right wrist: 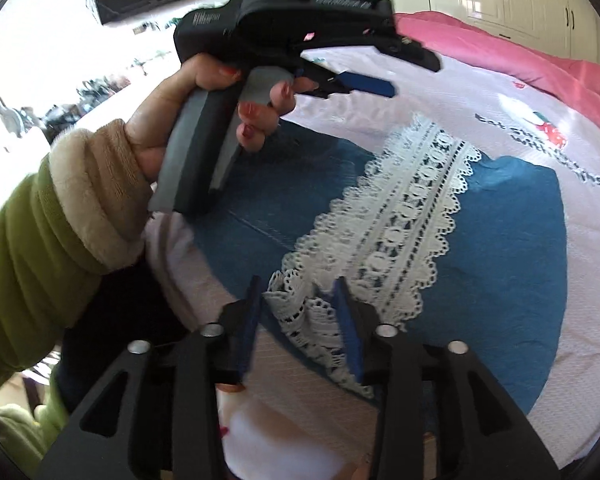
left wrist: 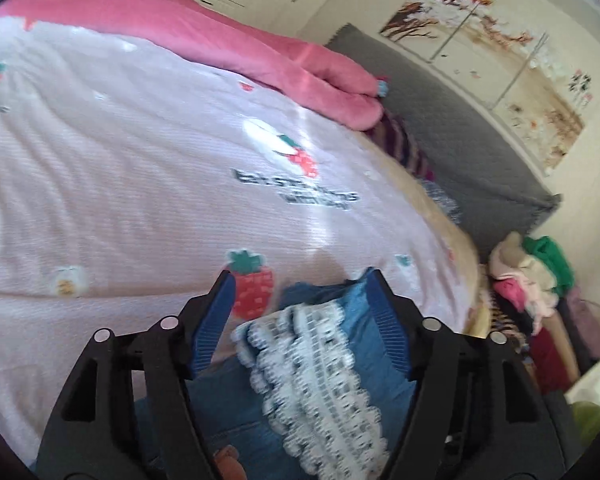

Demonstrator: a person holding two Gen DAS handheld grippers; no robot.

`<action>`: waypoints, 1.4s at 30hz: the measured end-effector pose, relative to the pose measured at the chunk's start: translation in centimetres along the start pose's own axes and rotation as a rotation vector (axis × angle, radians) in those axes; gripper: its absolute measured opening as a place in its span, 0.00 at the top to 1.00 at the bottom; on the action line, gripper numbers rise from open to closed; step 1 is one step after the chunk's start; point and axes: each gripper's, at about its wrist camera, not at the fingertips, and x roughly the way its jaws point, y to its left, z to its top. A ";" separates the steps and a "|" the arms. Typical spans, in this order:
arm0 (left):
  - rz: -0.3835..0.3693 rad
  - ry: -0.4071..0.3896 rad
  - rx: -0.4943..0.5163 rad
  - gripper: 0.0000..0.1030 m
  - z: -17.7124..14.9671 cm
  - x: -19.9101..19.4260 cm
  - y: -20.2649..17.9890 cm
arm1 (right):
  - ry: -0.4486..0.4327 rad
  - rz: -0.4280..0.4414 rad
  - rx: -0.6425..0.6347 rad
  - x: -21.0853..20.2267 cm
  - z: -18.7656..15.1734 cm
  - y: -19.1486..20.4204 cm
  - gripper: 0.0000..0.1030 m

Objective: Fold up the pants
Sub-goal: 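Lay the lace hem flat along the pants and open both tools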

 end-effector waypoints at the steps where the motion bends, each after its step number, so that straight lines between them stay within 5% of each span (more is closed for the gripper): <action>1: 0.045 -0.011 0.011 0.36 -0.2 -0.6 -0.2 | -0.009 0.003 0.006 -0.7 0.0 -0.1 0.52; 6: 0.158 -0.077 0.033 0.25 -2.2 -4.7 -1.7 | -0.089 -0.009 0.088 -5.0 0.0 -3.0 0.45; 13: 0.266 -0.136 0.083 0.18 -7.3 -8.6 -5.2 | -0.158 -0.191 0.207 -8.4 1.1 -9.8 0.41; 21: 0.248 -0.022 0.144 0.18 -12.0 -4.6 -9.9 | -0.104 -0.311 0.158 -5.3 5.0 -14.1 0.38; 24: 0.308 -0.018 0.201 0.18 -13.2 -3.2 -10.9 | -0.073 -0.365 0.198 -3.7 5.8 -16.6 0.38; 27: 0.258 -0.035 0.220 0.20 -13.7 -2.6 -12.1 | -0.062 -0.367 0.229 -2.7 6.4 -17.8 0.59; 31: 0.267 -0.040 0.286 0.22 -14.2 -1.8 -13.5 | -0.057 -0.227 0.221 -1.2 7.1 -17.4 0.83; 35: 0.297 0.046 0.252 0.25 -14.7 0.0 -12.2 | 0.030 -0.250 0.174 1.6 7.4 -17.3 0.83; 38: 0.306 0.114 0.182 0.25 -15.5 1.1 -10.5 | 0.102 -0.380 0.175 3.3 6.8 -19.3 0.91; 42: 0.304 0.110 0.192 0.25 -15.9 1.3 -10.1 | 0.089 -0.330 0.264 3.8 5.5 -21.5 0.92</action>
